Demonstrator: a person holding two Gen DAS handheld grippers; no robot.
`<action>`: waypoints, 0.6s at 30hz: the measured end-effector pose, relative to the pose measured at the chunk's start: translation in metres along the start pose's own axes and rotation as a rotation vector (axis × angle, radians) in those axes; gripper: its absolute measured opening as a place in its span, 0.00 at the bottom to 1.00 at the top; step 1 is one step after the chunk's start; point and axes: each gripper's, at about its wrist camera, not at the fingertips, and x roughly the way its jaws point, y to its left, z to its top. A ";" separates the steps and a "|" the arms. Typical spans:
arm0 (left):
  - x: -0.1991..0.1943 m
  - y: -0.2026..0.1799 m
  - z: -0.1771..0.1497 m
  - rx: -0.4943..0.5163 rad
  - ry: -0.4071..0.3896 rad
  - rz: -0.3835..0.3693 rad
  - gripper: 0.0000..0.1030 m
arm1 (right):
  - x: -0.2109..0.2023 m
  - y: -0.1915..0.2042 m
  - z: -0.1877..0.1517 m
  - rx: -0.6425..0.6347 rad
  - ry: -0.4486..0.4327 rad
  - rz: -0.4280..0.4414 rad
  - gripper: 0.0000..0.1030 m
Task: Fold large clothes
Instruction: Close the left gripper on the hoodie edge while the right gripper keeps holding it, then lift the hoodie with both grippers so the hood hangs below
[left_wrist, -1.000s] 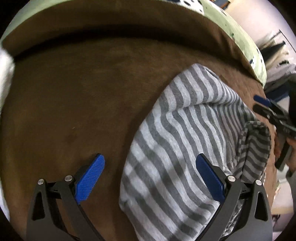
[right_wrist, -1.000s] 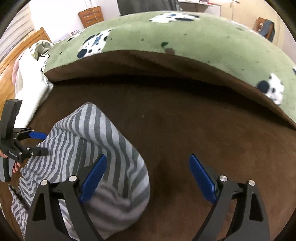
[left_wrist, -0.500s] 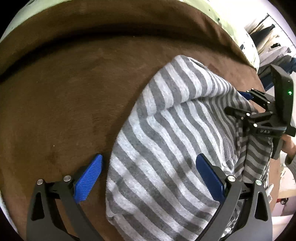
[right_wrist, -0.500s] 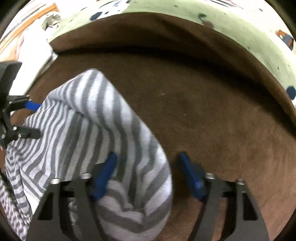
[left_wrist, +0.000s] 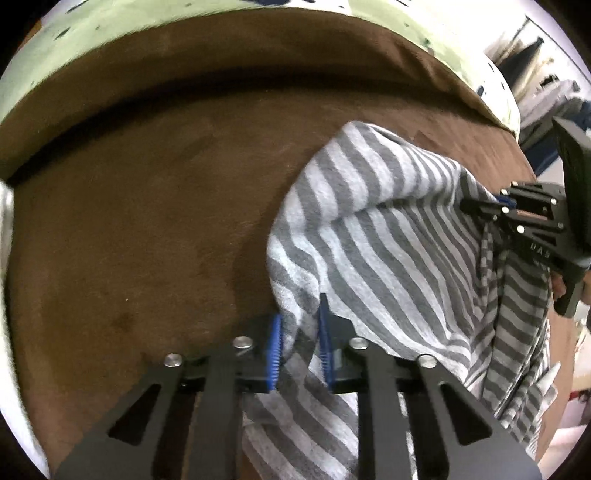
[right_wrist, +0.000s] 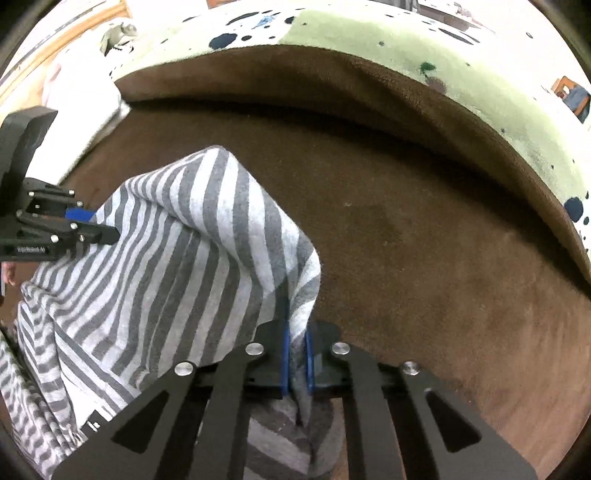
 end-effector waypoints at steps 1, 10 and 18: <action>0.000 -0.002 0.001 0.004 -0.003 0.008 0.16 | -0.002 -0.002 -0.001 0.008 -0.002 0.004 0.06; -0.018 -0.011 -0.008 0.001 -0.059 0.071 0.14 | -0.040 0.004 0.000 0.011 -0.068 0.019 0.06; -0.059 -0.039 -0.024 0.003 -0.191 0.170 0.13 | -0.108 0.020 -0.026 -0.015 -0.177 0.030 0.06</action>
